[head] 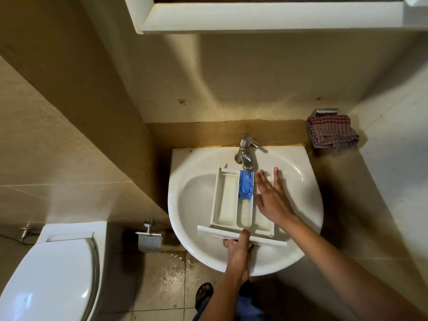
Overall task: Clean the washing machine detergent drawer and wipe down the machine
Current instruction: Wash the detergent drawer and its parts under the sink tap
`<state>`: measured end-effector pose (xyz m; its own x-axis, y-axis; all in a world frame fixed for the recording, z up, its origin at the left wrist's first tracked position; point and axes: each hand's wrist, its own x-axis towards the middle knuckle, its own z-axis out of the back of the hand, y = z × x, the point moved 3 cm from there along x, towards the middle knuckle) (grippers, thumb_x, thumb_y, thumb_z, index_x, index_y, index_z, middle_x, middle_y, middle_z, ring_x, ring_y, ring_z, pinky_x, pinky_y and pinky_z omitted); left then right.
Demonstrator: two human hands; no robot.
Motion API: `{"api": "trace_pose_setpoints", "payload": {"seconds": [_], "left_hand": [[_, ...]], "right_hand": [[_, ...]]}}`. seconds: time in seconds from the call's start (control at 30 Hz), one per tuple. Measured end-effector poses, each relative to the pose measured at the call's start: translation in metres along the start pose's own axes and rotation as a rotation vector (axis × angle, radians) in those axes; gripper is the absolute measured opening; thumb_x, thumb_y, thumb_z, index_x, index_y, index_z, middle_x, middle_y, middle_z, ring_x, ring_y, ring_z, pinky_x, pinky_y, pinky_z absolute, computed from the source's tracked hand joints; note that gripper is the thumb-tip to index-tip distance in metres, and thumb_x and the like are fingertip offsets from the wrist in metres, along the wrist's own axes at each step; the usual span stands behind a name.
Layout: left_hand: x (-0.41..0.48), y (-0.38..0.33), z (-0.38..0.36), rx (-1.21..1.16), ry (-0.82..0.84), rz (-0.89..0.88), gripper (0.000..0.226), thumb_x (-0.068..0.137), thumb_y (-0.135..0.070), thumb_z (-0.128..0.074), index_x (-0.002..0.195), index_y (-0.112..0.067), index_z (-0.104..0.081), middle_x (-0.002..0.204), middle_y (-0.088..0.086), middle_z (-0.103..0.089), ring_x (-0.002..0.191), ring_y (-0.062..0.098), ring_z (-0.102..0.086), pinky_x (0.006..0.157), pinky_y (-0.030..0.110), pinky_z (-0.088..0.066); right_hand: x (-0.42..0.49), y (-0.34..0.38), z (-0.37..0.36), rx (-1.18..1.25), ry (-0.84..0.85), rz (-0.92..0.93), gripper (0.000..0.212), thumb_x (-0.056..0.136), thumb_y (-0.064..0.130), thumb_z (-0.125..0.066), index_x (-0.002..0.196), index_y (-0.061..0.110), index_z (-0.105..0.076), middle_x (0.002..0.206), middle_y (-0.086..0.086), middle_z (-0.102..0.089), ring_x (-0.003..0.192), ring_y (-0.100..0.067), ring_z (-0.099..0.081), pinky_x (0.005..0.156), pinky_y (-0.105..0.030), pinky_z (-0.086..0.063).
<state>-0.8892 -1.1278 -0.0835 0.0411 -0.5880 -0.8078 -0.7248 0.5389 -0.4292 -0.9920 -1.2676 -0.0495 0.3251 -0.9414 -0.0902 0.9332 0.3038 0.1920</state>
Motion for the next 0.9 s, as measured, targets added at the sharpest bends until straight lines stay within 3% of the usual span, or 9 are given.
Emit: {"api": "trace_pose_setpoints", "payload": {"seconds": [0.1,0.17,0.27,0.33,0.43,0.6,0.73,0.83,0.9], "left_hand": [[-0.001,-0.007,0.001,-0.135,0.044,0.014,0.076,0.076,-0.010,-0.075,0.133,0.002,-0.027,0.124,0.028,-0.056,0.110,0.038,-0.062,0.089,0.048,-0.055],[-0.004,-0.009,0.000,-0.217,0.071,0.008,0.092,0.062,-0.008,-0.078,0.136,0.005,-0.026,0.129,0.033,-0.053,0.114,0.041,-0.060,0.087,0.049,-0.056],[-0.005,-0.010,-0.001,-0.237,0.075,-0.007,0.094,0.059,-0.007,-0.078,0.137,0.008,-0.029,0.128,0.032,-0.055,0.115,0.042,-0.059,0.083,0.046,-0.057],[-0.005,-0.010,-0.001,-0.223,0.090,-0.011,0.095,0.058,-0.008,-0.081,0.137,0.010,-0.032,0.125,0.031,-0.058,0.114,0.041,-0.060,0.082,0.043,-0.057],[-0.008,-0.013,-0.003,-0.191,0.112,-0.012,0.083,0.065,-0.007,-0.079,0.135,0.009,-0.037,0.122,0.030,-0.061,0.112,0.040,-0.061,0.084,0.041,-0.057],[-0.005,-0.010,0.000,-0.140,0.087,-0.028,0.051,0.084,0.003,-0.062,0.130,0.010,-0.042,0.113,0.027,-0.064,0.106,0.037,-0.063,0.081,0.038,-0.057],[-0.007,-0.013,-0.003,-0.081,0.097,-0.052,0.044,0.084,0.003,-0.062,0.125,0.014,-0.050,0.105,0.026,-0.067,0.099,0.034,-0.066,0.080,0.035,-0.057],[-0.010,-0.015,-0.002,-0.040,0.078,-0.058,0.047,0.080,-0.003,-0.069,0.123,0.007,-0.053,0.108,0.021,-0.069,0.097,0.030,-0.068,0.073,0.032,-0.057],[-0.011,-0.014,-0.001,-0.034,0.057,-0.041,0.054,0.075,-0.009,-0.076,0.122,-0.002,-0.049,0.111,0.020,-0.068,0.100,0.030,-0.067,0.073,0.034,-0.056]], "right_hand": [[-0.003,0.006,0.007,-0.002,-0.059,0.064,0.062,0.094,0.031,-0.017,0.150,0.007,-0.018,0.157,-0.005,-0.012,0.145,-0.024,0.009,0.116,-0.034,0.017],[-0.001,0.011,0.008,0.013,-0.020,0.164,0.063,0.094,0.035,-0.015,0.150,0.008,-0.015,0.157,-0.005,-0.010,0.146,-0.021,0.004,0.119,-0.035,0.007],[0.000,0.020,0.001,-0.025,0.060,0.209,0.067,0.093,0.042,-0.016,0.151,0.008,-0.006,0.157,-0.007,0.001,0.145,-0.023,0.008,0.120,-0.039,-0.001],[-0.005,0.025,-0.006,-0.047,0.087,0.192,0.068,0.092,0.041,-0.020,0.150,0.006,-0.009,0.157,-0.010,-0.004,0.146,-0.025,0.001,0.120,-0.041,-0.007],[-0.013,0.023,-0.009,-0.105,0.107,0.301,0.064,0.092,0.036,-0.031,0.146,0.003,-0.028,0.154,-0.012,-0.026,0.144,-0.025,-0.023,0.117,-0.041,-0.021],[-0.008,0.019,0.006,-0.202,0.075,0.316,0.057,0.093,0.032,-0.032,0.142,0.006,-0.042,0.150,-0.008,-0.038,0.139,-0.023,-0.035,0.113,-0.036,-0.019],[-0.023,0.031,-0.007,-0.139,0.111,0.313,0.060,0.091,0.034,-0.035,0.141,0.002,-0.041,0.148,-0.012,-0.040,0.140,-0.025,-0.031,0.116,-0.034,-0.014],[-0.031,0.019,0.000,-0.184,0.150,0.506,0.051,0.096,0.037,-0.032,0.132,0.011,-0.056,0.142,-0.006,-0.049,0.137,-0.020,-0.038,0.117,-0.035,-0.024],[-0.025,0.016,0.003,-0.285,0.146,0.635,0.048,0.096,0.039,-0.031,0.116,0.018,-0.069,0.126,0.001,-0.064,0.130,-0.018,-0.049,0.116,-0.034,-0.024]]}}
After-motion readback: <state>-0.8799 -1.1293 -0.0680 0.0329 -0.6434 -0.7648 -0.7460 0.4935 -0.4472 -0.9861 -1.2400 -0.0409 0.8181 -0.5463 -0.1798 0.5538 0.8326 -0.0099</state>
